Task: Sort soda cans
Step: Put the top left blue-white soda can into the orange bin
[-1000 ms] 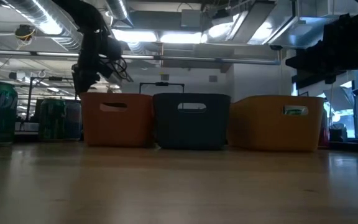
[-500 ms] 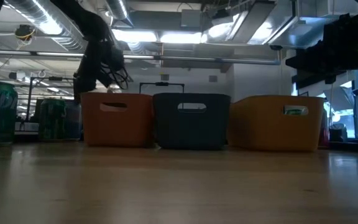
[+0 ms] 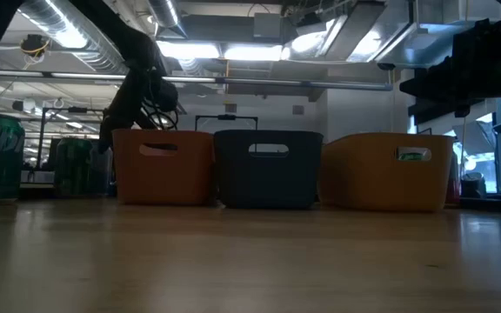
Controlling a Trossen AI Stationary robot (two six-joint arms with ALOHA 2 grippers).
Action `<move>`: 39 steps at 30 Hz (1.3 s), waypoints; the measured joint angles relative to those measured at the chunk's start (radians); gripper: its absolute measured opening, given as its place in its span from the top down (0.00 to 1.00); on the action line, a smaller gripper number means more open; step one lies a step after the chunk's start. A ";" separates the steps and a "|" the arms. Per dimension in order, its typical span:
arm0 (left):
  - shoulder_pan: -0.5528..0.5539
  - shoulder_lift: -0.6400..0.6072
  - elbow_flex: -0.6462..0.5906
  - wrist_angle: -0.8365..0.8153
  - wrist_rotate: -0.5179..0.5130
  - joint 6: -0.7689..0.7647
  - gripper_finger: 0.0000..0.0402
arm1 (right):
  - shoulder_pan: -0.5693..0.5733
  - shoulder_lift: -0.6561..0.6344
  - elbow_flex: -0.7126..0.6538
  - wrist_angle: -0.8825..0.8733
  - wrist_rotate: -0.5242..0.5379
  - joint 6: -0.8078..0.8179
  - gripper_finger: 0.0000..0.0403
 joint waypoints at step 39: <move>-0.066 -0.023 -0.007 -0.004 0.200 0.053 0.28 | 0.000 0.000 0.000 0.009 0.000 -0.026 0.95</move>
